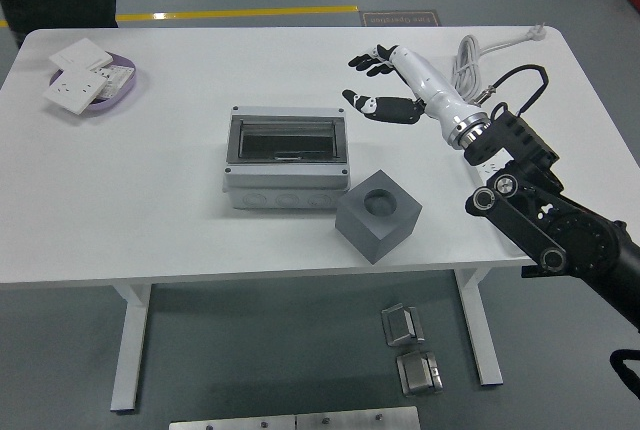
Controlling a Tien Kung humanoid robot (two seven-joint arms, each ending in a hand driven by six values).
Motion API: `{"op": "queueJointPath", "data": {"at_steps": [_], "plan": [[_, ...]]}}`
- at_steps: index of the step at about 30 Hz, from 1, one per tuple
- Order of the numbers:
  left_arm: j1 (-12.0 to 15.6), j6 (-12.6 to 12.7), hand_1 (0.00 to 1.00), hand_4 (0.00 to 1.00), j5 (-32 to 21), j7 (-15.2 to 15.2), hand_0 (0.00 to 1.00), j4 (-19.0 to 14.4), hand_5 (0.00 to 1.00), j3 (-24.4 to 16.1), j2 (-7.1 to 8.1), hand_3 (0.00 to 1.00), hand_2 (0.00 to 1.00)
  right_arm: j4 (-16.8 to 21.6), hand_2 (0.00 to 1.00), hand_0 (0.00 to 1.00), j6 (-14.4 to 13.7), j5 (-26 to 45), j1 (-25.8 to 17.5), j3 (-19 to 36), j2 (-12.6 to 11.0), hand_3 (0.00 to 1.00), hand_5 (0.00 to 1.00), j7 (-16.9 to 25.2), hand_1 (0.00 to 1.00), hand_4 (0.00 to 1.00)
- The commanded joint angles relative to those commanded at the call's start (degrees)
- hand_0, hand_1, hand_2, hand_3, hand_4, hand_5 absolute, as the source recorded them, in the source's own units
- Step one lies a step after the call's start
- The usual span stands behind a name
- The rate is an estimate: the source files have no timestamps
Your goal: Pick up the cylinder from the cube,place it in the box,flap close box
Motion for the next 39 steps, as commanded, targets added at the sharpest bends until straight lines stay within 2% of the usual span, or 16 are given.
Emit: {"op": "queueJointPath", "data": {"at_steps": [9,16,26,39], "plan": [[0.46,-0.10,0.622,0.593,-1.03,-0.03,0.585,0.00,0.200,0.73,-0.21,0.577,0.532,3.09,0.692,0.731,-0.01,4.32,-7.90,11.90,4.70,0.709,0.383,5.91,0.669,0.728],[1.05,-0.20,0.620,0.590,-1.15,-0.14,0.585,0.00,0.197,-0.01,-0.40,0.577,0.530,4.71,0.692,0.747,1.21,10.24,-12.78,16.71,6.89,0.708,0.376,9.38,0.677,0.731],[1.50,-0.41,0.619,0.590,-0.54,0.29,0.585,0.00,0.199,-1.47,-0.87,0.577,0.530,6.06,0.694,0.759,2.03,16.58,-16.47,19.82,6.15,0.712,0.377,11.78,0.691,0.736],[1.16,-0.54,0.619,0.592,0.78,0.11,0.585,0.00,0.194,-2.03,-0.66,0.577,0.531,8.09,0.696,0.770,2.04,17.12,-19.00,22.92,4.34,0.715,0.380,11.69,0.698,0.751]]}}
